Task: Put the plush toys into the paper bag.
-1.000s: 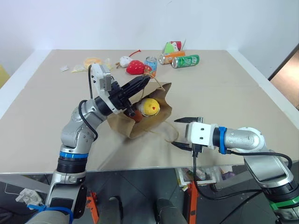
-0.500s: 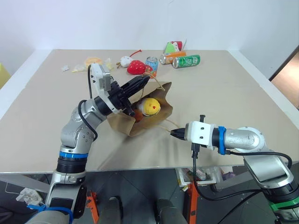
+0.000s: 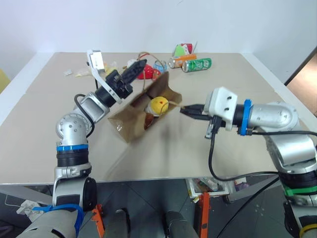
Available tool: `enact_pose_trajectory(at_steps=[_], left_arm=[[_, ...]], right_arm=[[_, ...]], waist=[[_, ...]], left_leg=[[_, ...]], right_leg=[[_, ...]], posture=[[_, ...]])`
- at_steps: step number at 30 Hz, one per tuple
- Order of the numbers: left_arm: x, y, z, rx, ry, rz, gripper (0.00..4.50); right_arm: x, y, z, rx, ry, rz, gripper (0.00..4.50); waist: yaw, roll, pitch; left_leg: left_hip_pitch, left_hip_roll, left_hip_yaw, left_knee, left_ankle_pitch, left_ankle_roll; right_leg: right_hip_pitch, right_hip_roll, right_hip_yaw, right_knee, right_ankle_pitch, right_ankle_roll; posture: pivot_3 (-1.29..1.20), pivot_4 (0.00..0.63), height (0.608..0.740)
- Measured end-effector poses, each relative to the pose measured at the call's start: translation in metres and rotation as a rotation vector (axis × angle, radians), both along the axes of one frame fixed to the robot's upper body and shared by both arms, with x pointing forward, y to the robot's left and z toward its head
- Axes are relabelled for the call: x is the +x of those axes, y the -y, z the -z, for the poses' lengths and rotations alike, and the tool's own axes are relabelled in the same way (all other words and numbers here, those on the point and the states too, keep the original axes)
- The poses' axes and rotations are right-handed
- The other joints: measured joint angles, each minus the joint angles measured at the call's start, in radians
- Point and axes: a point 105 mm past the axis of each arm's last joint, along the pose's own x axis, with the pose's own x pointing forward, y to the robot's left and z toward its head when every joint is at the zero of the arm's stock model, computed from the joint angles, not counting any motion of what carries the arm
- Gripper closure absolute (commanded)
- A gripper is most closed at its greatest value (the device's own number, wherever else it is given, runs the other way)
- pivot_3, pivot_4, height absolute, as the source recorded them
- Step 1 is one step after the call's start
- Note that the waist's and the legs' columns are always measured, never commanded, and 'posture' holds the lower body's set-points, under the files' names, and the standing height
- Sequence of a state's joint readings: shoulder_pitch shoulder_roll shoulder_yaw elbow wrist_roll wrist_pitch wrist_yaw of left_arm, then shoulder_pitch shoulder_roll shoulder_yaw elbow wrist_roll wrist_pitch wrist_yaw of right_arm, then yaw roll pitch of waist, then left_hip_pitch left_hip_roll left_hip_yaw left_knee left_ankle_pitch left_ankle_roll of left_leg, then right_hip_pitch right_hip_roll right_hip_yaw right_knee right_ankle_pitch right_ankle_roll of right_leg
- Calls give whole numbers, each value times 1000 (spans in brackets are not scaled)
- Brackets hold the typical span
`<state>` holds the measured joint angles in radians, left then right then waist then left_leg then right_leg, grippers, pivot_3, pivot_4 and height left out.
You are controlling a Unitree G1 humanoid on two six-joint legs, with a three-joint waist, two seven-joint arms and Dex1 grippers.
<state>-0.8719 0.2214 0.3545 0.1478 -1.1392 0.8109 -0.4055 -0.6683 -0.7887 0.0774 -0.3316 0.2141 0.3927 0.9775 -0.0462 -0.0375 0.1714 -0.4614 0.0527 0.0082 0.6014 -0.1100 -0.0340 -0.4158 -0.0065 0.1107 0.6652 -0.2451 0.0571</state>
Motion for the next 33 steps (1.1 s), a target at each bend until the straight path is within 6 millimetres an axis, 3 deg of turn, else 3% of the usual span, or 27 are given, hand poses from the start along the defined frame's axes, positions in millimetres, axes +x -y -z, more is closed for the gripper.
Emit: enact_pose_trajectory(at_steps=[7,15,20,24,27,28,31,33], left_arm=[[18,-10,18,-113,-220,-24,4500],[24,-14,25,-200,-319,-30,4500],[21,-4,27,-159,-305,-12,4500],[19,7,42,-38,-292,-30,4500],[23,7,54,15,-305,-76,3756],[27,3,56,20,-311,-106,3243],[36,-13,62,13,-329,-189,1711],[39,-22,62,-17,-331,-227,701]], right_arm=[[14,-1,-23,34,67,1,4441],[18,-8,-48,81,123,-16,4441],[18,-9,-53,83,137,-22,4441],[15,-11,-52,72,134,-36,4441],[13,-15,-52,70,131,-47,4500],[12,-16,-51,73,126,-53,4500],[12,-20,-44,80,89,-64,3461],[12,-23,-40,80,63,-73,2526]], waist=[[1,0,0],[1,0,0],[1,0,0],[1,0,0],[1,0,0],[0,0,0],[0,0,0],[0,0,0]], left_leg=[[-1,-1,0,-2,0,0],[-1,-1,-1,-2,0,0],[-1,-1,-1,-2,0,-1],[-1,-1,-1,-2,0,-1],[-1,-1,-1,-2,0,-1],[-1,-1,0,-2,0,-1],[-1,-1,-1,-2,0,-1],[-1,-1,0,-2,0,-1]], right_leg=[[-1,0,0,0,-1,1],[-1,0,0,0,-1,1],[-1,0,0,0,-1,1],[-1,0,0,0,-1,0],[-1,0,0,0,-1,0],[-2,0,0,0,-1,0],[-2,0,0,0,0,-1],[-2,0,0,0,0,-1]], posture=[[0,150,740],[0,150,740],[0,150,740],[0,150,740],[0,150,740],[0,150,740],[0,150,740],[0,150,740]])
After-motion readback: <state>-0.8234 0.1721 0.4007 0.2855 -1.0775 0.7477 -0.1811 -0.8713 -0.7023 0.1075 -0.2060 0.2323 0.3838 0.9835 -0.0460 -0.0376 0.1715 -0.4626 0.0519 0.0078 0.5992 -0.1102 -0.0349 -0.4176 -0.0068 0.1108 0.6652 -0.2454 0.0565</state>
